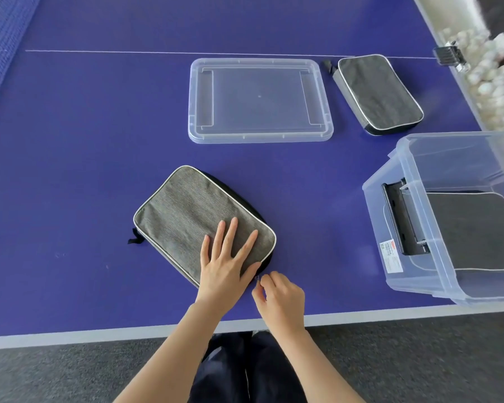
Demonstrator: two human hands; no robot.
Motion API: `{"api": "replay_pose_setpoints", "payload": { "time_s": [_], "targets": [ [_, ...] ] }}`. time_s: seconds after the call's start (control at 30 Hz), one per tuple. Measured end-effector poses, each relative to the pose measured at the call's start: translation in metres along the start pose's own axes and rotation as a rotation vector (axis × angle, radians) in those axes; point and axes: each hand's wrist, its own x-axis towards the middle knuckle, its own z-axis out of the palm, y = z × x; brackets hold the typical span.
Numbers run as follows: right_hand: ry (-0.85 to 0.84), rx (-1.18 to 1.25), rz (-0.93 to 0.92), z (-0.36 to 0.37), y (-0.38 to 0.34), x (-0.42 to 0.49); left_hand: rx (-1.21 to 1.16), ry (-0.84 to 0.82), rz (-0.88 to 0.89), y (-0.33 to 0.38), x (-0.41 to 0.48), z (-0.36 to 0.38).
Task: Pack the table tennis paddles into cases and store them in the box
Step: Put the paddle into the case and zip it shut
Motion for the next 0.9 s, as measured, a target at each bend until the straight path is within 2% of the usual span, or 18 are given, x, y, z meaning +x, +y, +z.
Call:
{"api": "replay_pose_setpoints", "payload": {
  "time_s": [0.2, 0.4, 0.53, 0.73, 0.83, 0.9],
  "targets": [
    [0.058, 0.002, 0.158, -0.007, 0.021, 0.029, -0.004, 0.018, 0.016, -0.001, -0.001, -0.001],
    [0.093, -0.044, 0.038, -0.014, 0.052, 0.073, 0.003, 0.021, 0.034, -0.003, -0.001, 0.0],
    [0.053, -0.011, -0.017, -0.011, 0.057, 0.101, -0.015, 0.015, 0.039, -0.004, -0.002, -0.001],
    [-0.123, 0.161, -0.055, -0.007, 0.05, 0.136, -0.089, -0.049, 0.006, -0.006, -0.001, -0.003],
    [-0.302, 0.329, 0.024, -0.012, 0.041, 0.15, -0.174, -0.035, -0.049, -0.008, 0.004, -0.011],
    [-0.377, 0.47, 0.14, -0.017, 0.037, 0.157, -0.212, 0.013, -0.125, -0.013, 0.011, -0.017]
  ]
}}
